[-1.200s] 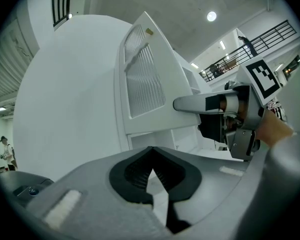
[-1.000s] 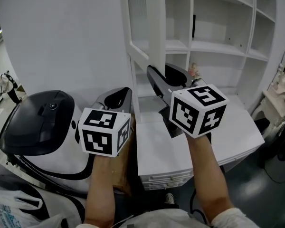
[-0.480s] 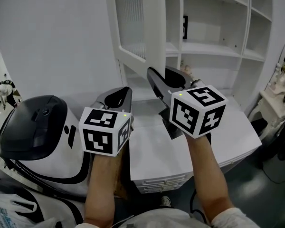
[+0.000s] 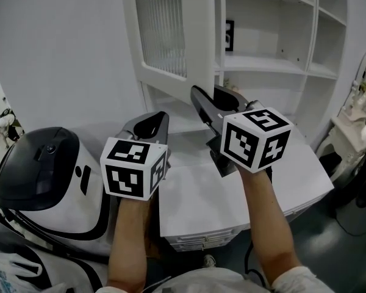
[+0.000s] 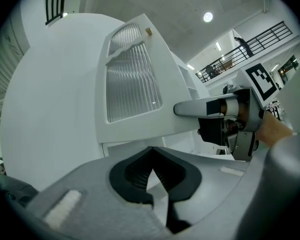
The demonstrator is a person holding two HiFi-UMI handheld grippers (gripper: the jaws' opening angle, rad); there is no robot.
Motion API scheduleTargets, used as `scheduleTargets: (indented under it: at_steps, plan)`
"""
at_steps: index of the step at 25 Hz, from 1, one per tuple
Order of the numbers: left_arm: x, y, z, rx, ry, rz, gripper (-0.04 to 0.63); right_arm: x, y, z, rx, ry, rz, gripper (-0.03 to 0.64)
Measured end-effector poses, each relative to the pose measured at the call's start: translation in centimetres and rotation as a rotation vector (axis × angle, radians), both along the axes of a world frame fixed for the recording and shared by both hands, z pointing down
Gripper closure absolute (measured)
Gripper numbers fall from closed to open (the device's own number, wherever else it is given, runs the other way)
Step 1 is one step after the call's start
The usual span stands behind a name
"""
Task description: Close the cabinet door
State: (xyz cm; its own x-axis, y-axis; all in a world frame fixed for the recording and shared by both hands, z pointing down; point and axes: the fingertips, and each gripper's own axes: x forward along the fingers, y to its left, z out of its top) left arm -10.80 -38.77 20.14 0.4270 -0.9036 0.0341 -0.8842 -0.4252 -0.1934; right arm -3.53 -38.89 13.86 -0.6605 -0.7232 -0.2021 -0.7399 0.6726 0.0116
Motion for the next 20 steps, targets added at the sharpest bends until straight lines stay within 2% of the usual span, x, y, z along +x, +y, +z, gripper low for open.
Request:
scheduleTargets:
  at_steps: [20]
  plan:
    - [3.7,-5.4,0.2,-0.009,0.004,0.011,0.595,4.6,-5.7,-0.1,-0.015,-0.034,-0.015,0.512]
